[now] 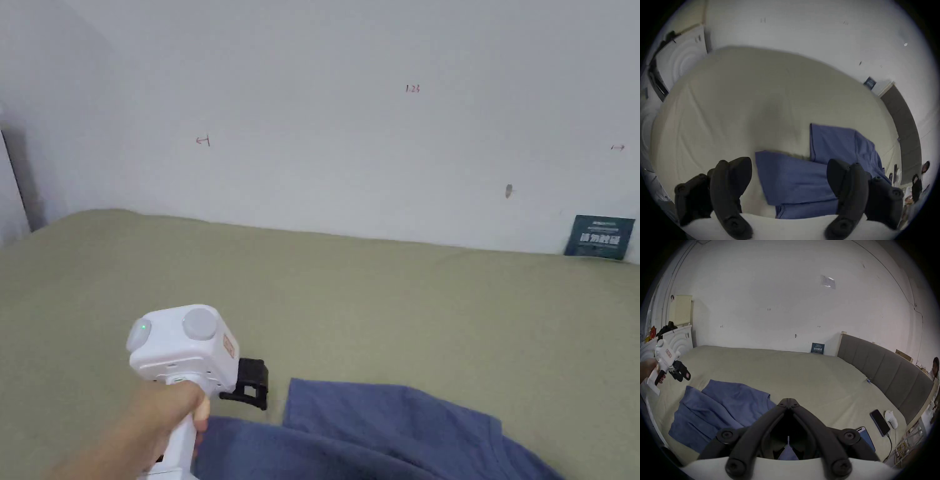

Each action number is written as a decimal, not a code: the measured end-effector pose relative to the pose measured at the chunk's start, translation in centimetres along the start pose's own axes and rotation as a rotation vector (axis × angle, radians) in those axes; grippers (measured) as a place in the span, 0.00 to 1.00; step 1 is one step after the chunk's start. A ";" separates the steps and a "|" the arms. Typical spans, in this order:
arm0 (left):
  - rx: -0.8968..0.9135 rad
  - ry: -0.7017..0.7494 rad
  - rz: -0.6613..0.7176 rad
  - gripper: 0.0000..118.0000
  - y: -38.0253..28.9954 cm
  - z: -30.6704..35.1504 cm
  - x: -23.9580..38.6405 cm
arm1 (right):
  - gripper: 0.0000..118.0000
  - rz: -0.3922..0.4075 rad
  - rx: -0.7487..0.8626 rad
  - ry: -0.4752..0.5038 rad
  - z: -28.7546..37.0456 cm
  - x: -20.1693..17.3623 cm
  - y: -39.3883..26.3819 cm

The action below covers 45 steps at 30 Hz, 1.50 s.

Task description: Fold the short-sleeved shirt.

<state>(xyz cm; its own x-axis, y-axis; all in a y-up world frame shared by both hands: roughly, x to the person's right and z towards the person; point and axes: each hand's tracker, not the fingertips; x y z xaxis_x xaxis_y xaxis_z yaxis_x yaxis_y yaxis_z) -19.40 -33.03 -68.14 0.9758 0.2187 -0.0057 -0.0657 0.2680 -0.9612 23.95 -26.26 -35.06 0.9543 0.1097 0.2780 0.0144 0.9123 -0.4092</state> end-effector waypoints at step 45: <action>0.470 -0.151 -0.070 0.00 -1.2 14.2 0.1 | 0.02 -0.198 -0.162 0.306 -4.3 1.1 4.2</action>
<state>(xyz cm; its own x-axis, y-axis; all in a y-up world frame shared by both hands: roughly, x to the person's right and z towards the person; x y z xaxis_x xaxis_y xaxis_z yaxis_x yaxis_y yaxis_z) -22.20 -20.04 -63.08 0.9425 0.3091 0.1272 -0.1222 0.6728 -0.7297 26.37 -23.96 -40.18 0.9730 -0.2068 0.1029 0.2300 0.8276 -0.5120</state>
